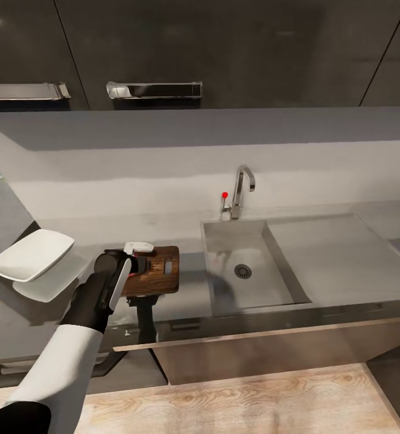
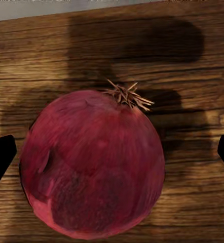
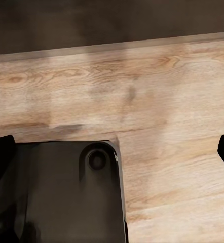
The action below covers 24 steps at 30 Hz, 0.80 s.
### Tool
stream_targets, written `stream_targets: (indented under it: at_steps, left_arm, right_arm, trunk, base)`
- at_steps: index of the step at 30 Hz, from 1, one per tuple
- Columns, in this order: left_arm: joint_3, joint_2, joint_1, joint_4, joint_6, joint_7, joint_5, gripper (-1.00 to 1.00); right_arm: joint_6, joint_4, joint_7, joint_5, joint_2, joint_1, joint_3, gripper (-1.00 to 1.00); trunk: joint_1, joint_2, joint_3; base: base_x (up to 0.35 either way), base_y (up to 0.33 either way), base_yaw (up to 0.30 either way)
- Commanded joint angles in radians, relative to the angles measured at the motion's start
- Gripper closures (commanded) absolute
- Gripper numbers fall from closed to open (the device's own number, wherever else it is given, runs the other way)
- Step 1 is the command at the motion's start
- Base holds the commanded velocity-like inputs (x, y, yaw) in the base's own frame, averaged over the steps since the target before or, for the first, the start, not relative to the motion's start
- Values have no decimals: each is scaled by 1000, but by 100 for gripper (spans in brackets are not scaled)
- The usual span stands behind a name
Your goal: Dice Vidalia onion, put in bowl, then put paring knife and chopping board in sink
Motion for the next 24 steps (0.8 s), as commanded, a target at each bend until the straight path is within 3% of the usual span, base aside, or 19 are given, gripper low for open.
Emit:
stream_targets:
  at_steps: [1, 8, 17, 24]
  left_arm:
    - [-1, 0, -1, -1, 4, 3, 0, -100]
    - [0, 0, -1, -23, 5, 3, 0, -100]
    - [0, 1, -1, -169, 9, 3, -1, -100]
    - [-1, 2, -1, -173, 10, 3, 0, -100]
  right_arm:
    - [-1, -3, 10, 1, 1, 0, -8, -100]
    - [-1, -3, 10, 1, 1, 0, -8, -100]
    - [0, -3, 10, 1, 1, 0, -8, -100]
    - [0, -3, 10, 1, 1, 0, -8, -100]
  trunk:
    - [1, -2, -2]
    - [1, -2, -2]
    - [1, -2, -2]
    - [1, -2, -2]
  base:
    - [0, 0, 0]
    - [0, 0, 0]
    - [0, 0, 0]
    - [-22, 0, 0]
